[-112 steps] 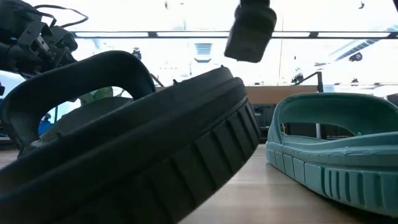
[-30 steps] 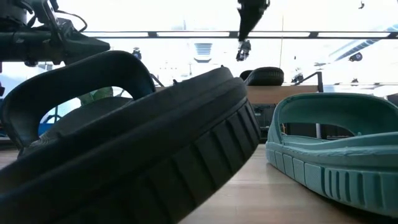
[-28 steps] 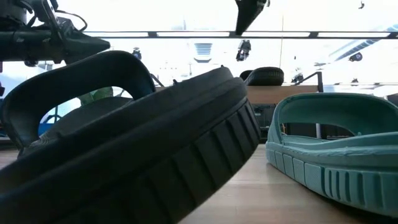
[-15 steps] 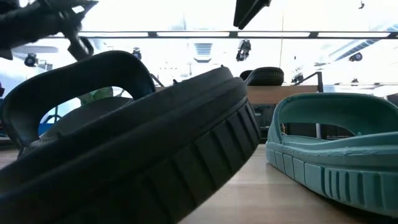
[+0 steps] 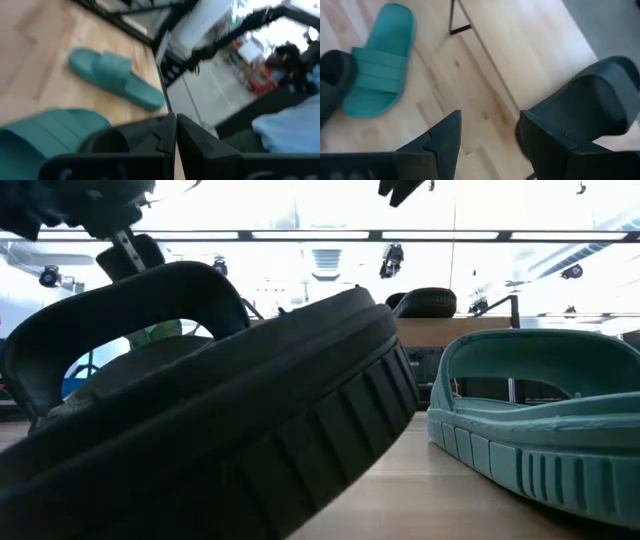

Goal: Pick and place slides into the shelf
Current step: Put the black slide on the shelf

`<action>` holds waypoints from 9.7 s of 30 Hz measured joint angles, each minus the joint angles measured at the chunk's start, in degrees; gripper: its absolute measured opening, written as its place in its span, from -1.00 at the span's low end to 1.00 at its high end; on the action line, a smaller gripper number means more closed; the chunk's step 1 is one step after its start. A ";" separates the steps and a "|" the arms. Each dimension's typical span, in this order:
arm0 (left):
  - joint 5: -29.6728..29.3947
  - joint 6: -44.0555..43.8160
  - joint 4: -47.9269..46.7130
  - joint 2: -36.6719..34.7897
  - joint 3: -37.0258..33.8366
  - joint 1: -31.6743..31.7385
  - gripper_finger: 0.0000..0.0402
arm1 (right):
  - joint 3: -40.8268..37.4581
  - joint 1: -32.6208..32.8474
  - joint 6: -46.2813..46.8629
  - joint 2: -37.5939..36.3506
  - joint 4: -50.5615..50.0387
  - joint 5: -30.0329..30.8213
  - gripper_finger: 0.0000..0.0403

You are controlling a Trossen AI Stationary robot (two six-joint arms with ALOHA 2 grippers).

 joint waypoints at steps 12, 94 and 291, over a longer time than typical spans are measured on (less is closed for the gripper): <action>-9.91 1.25 0.34 18.96 2.57 -10.00 -1.00 | -0.17 9.38 13.21 0.44 -5.14 1.18 -0.05; -4.91 -5.85 29.14 47.50 6.77 -12.57 -0.96 | -6.61 17.58 19.23 0.35 -9.40 4.68 -0.05; -3.03 51.24 -68.86 62.32 82.86 57.66 -0.13 | -20.59 -21.85 2.09 -10.84 15.96 4.35 -0.96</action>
